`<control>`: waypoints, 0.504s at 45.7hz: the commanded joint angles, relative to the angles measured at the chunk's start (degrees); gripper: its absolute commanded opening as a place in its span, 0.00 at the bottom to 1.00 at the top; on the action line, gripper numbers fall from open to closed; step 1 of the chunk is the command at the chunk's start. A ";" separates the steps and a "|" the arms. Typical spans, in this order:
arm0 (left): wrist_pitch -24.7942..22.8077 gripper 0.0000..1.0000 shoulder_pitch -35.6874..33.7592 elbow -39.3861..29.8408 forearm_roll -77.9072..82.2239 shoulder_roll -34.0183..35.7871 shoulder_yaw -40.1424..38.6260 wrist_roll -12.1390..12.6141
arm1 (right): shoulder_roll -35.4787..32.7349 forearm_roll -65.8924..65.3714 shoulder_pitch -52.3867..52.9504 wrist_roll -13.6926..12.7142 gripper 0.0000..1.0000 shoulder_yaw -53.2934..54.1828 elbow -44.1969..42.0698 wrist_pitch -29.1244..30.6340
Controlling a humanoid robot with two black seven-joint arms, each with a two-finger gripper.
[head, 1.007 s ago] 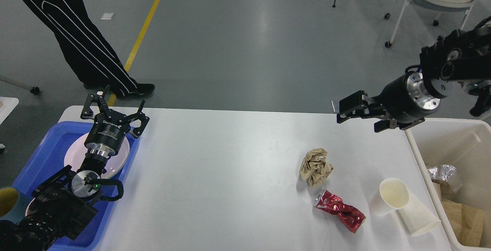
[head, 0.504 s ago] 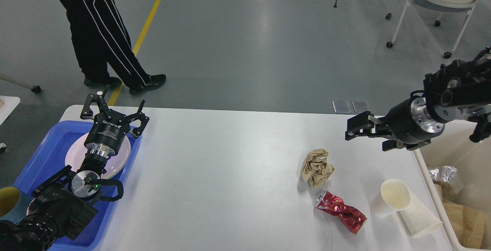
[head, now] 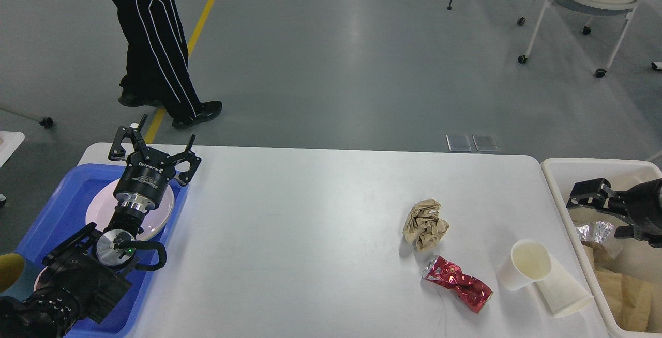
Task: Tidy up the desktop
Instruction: 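Lower the right gripper beside the white paper cup and grasp it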
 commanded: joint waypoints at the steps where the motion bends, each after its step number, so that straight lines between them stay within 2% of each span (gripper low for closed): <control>1: 0.00 0.99 0.00 0.00 0.00 0.00 0.00 -0.05 | 0.43 0.07 -4.18 1.67 1.00 0.30 0.39 -2.99; 5: 0.00 0.99 0.00 0.00 0.00 0.00 0.00 0.04 | 0.61 0.16 -4.88 3.17 1.00 0.65 2.67 -3.69; 15: 0.00 0.99 0.00 0.00 0.00 0.00 0.00 -0.05 | 2.36 0.16 -7.34 4.66 1.00 2.67 4.17 -5.62; 20: 0.00 0.99 0.00 0.00 0.00 0.00 0.00 -0.05 | 4.20 0.16 -9.80 5.02 1.00 2.76 4.26 -9.40; 23: 0.00 0.99 0.00 0.00 0.00 0.00 0.00 -0.05 | 5.96 0.16 -12.17 5.45 1.00 3.29 4.26 -13.70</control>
